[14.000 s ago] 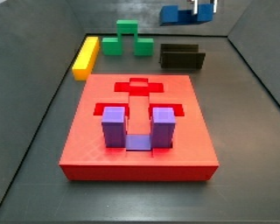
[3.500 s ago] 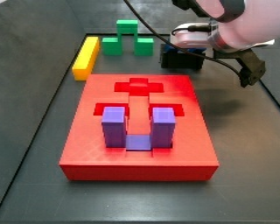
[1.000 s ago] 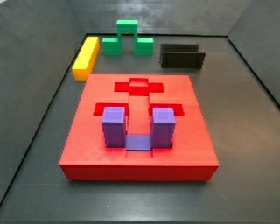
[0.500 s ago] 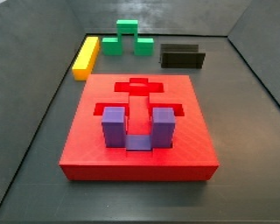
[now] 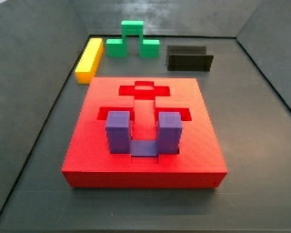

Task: Pick up the blue object. Move up. Place the blue object on the fixture. Regrasp the blue object. Move to above the board. Insert the blue object.
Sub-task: Move to above the board, then insert the blue object.

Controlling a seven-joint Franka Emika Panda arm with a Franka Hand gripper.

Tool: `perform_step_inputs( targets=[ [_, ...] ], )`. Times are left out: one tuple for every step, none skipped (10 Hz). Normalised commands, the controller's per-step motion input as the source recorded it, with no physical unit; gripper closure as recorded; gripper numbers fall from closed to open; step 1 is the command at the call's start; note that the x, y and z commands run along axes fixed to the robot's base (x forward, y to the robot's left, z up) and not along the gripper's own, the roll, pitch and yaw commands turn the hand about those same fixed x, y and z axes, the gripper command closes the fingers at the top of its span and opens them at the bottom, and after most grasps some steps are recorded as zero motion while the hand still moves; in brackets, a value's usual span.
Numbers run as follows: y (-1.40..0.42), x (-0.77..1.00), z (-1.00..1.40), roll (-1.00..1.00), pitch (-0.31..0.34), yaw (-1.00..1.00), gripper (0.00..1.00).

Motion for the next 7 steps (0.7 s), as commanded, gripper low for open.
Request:
perform_step_inputs(
  targets=[
    [0.02,-0.05,0.00,-1.00,-0.010,-0.06,1.00],
    [0.03,-0.06,0.00,-1.00,-0.023,-0.06,1.00],
    [0.04,-0.07,0.00,-0.66,-0.046,-0.03,1.00],
    [0.04,-0.06,0.00,-0.52,-0.056,-0.02,1.00],
    [0.02,-0.05,0.00,-0.29,-0.050,-0.01,1.00],
    [0.00,0.00,-0.12,0.00,0.000,0.02,1.00],
    [0.00,0.00,0.00,0.00,0.006,0.00,1.00]
  ],
)
